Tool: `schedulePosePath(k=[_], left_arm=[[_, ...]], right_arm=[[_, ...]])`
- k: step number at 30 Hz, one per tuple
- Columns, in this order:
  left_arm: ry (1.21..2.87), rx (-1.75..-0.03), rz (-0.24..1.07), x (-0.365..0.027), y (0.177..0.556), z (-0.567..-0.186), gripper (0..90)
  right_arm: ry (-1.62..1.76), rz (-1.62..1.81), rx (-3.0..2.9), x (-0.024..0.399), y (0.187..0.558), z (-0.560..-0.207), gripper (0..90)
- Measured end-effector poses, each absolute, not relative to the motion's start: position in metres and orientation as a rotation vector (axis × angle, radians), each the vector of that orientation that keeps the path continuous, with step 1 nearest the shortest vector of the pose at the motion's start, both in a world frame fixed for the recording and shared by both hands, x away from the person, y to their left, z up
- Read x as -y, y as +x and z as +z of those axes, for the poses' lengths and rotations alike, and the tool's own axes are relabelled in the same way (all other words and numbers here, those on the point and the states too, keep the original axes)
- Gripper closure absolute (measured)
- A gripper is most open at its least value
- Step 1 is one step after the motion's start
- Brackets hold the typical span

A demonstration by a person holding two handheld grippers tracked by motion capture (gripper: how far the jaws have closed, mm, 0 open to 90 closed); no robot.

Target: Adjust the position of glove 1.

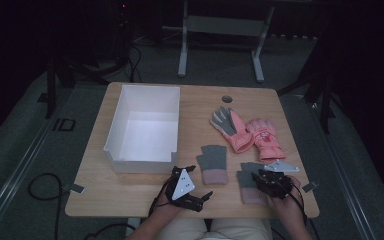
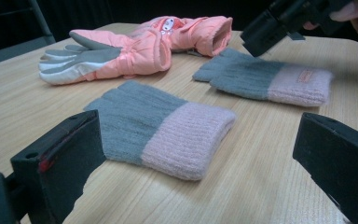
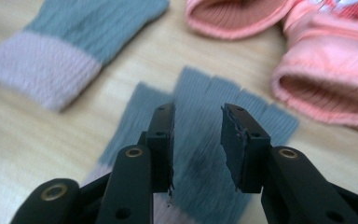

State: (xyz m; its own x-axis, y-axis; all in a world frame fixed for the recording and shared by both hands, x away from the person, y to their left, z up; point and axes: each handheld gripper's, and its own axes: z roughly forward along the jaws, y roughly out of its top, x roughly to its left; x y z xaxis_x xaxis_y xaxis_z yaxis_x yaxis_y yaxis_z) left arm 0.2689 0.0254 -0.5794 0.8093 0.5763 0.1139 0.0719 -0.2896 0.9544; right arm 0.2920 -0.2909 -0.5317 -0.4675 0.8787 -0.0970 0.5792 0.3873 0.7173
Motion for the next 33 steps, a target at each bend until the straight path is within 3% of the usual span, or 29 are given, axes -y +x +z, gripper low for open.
schedulePosePath(k=[11, 22, 33], left_arm=[[1.814, -0.494, 0.533, -0.026, 0.269, -0.580, 1.3], [1.809, -0.495, 0.526, -0.027, 0.269, -0.580, 1.3], [1.801, -0.503, 0.520, -0.027, 0.269, -0.580, 1.3]], right_arm=[[1.307, 0.783, -2.207, 0.290, 0.294, -0.554, 61.7], [1.297, 0.753, -2.172, 0.282, 0.289, -0.556, 82.4], [1.311, 0.813, -2.177, 0.278, 0.291, -0.526, 84.7]])
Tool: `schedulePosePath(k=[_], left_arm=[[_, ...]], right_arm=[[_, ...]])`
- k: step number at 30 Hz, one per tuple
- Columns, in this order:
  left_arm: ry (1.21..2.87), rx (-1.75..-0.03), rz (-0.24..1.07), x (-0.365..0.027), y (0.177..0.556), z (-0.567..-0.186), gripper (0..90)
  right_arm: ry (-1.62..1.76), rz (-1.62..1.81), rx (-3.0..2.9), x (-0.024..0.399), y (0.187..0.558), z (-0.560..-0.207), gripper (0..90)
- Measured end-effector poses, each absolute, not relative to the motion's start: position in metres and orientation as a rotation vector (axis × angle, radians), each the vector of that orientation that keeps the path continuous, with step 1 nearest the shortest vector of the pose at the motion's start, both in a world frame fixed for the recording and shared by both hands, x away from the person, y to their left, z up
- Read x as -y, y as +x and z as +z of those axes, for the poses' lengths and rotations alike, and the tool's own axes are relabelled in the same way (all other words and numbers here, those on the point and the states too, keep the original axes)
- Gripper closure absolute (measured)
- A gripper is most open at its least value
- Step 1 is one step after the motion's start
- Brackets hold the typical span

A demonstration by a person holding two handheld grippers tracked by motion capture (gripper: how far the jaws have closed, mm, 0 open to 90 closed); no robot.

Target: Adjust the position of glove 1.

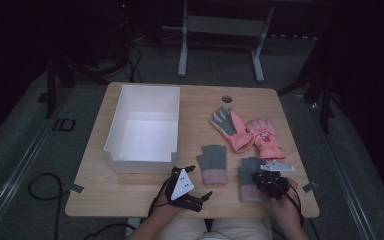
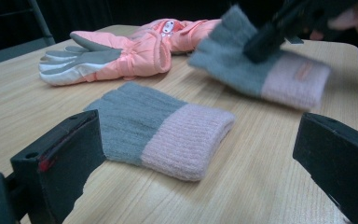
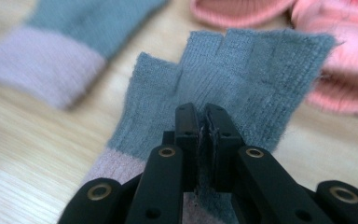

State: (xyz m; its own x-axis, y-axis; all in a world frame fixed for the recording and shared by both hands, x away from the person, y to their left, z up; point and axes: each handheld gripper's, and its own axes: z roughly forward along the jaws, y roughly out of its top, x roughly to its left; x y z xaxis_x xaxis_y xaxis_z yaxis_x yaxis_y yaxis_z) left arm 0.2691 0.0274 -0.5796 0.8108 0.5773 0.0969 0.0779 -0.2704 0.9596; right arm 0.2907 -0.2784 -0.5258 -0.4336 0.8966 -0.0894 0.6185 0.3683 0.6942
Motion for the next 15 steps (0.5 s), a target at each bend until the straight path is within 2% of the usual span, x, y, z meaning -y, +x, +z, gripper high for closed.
schedulePosePath(k=[8, 15], left_arm=[[1.805, -0.497, 0.521, -0.027, 0.269, -0.580, 1.3], [1.799, -0.495, 0.521, -0.027, 0.269, -0.580, 1.3]], right_arm=[[1.292, 0.917, -2.120, 0.265, 0.302, -0.493, 84.7], [1.238, 0.982, -2.109, 0.235, 0.311, -0.474, 84.6]])
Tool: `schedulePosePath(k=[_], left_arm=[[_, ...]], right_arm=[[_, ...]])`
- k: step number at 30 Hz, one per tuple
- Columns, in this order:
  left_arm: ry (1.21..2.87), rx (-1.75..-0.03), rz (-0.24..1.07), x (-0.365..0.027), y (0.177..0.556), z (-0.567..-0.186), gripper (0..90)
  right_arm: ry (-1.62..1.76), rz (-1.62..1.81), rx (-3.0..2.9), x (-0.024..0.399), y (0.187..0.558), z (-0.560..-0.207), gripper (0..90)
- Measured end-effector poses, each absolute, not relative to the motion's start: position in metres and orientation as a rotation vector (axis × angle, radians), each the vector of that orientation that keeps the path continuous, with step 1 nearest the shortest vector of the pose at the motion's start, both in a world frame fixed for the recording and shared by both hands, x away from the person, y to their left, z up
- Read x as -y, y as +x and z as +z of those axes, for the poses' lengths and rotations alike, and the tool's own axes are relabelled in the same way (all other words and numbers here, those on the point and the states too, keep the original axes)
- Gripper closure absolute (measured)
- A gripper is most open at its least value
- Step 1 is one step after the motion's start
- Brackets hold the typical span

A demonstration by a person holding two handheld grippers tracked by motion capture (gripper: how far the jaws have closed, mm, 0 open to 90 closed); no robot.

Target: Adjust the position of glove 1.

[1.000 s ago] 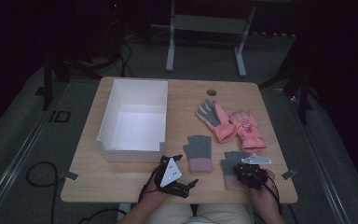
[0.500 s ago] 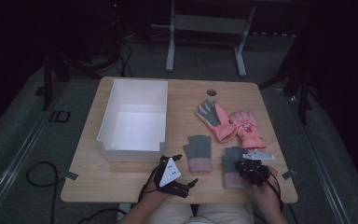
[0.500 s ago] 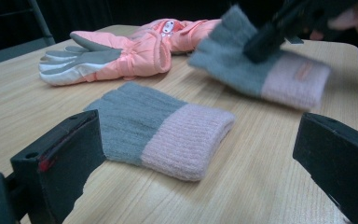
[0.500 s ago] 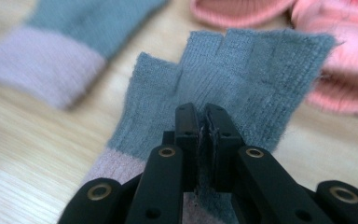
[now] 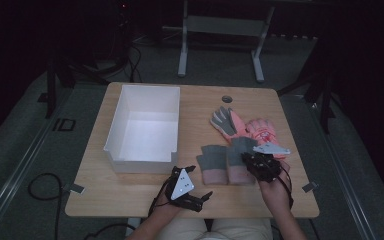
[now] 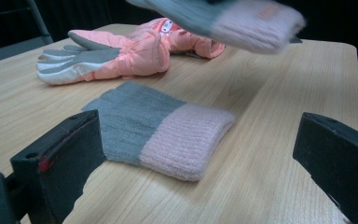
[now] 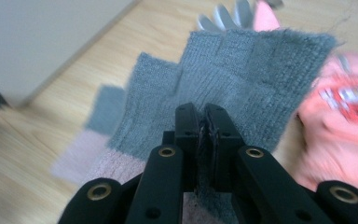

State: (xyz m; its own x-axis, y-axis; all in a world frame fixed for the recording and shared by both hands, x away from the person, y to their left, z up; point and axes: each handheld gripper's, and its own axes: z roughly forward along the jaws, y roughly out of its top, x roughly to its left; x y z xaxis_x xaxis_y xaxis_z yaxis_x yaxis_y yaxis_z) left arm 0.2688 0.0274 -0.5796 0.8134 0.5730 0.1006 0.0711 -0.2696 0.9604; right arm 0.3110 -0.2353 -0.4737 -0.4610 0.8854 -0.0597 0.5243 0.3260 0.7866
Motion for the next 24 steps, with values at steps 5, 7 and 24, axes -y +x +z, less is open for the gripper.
schedulePosePath(k=[5, 7, 24], left_arm=[[1.795, -0.493, 0.519, -0.028, 0.269, -0.580, 1.2], [1.797, -0.494, 0.515, -0.028, 0.269, -0.580, 1.2], [1.802, -0.490, 0.515, -0.027, 0.269, -0.580, 1.3]], right_arm=[[1.184, 1.016, -2.135, 0.207, 0.319, -0.464, 84.6], [1.179, 1.022, -2.152, 0.198, 0.323, -0.464, 84.6], [1.235, 0.931, -2.278, 0.165, 0.350, -0.515, 84.5]])
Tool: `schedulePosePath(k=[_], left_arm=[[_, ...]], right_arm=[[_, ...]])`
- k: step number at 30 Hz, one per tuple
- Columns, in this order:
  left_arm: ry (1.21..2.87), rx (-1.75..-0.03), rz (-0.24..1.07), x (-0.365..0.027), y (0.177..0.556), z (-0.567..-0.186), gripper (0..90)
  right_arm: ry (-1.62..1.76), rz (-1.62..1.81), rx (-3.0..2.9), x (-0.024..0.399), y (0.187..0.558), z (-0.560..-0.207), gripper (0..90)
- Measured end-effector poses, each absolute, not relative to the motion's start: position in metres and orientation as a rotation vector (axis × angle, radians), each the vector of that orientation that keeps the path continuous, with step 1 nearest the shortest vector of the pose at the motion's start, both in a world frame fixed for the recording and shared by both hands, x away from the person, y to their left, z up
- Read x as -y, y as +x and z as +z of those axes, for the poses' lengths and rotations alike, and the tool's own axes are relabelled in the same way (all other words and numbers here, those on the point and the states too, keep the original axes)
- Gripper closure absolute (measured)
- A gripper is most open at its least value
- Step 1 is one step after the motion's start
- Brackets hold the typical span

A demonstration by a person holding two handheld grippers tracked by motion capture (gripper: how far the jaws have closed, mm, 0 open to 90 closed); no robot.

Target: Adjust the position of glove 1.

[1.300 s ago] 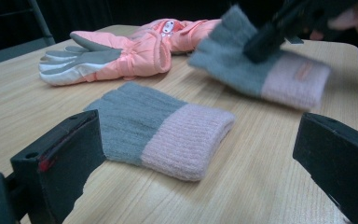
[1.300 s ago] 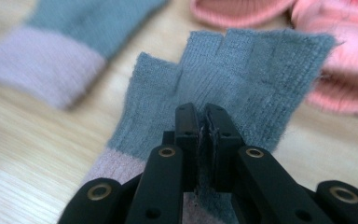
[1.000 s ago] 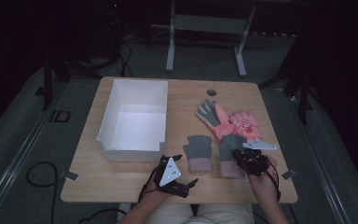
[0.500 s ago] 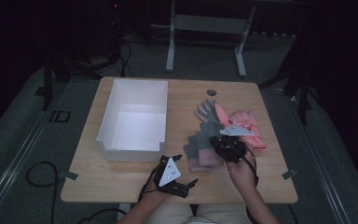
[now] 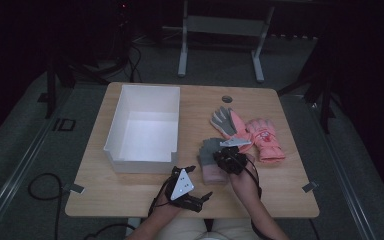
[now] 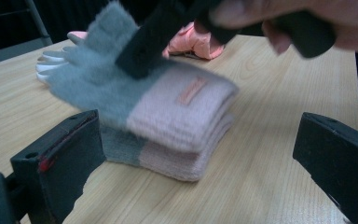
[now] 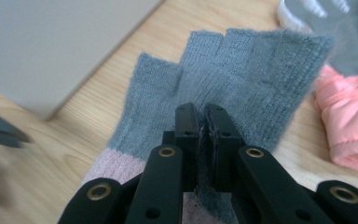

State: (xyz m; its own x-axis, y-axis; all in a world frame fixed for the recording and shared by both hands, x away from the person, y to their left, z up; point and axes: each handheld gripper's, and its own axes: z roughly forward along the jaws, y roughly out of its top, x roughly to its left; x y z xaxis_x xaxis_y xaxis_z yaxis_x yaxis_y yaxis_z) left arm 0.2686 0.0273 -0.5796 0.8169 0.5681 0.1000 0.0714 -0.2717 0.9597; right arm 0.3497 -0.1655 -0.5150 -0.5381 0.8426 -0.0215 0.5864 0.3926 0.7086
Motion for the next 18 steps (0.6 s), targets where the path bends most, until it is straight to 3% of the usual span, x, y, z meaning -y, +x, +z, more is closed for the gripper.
schedulePosePath(k=[18], left_arm=[[1.828, -0.492, 0.509, -0.025, 0.270, -0.579, 1.3]], right_arm=[[1.239, 0.873, -2.348, 0.166, 0.361, -0.544, 80.1]])
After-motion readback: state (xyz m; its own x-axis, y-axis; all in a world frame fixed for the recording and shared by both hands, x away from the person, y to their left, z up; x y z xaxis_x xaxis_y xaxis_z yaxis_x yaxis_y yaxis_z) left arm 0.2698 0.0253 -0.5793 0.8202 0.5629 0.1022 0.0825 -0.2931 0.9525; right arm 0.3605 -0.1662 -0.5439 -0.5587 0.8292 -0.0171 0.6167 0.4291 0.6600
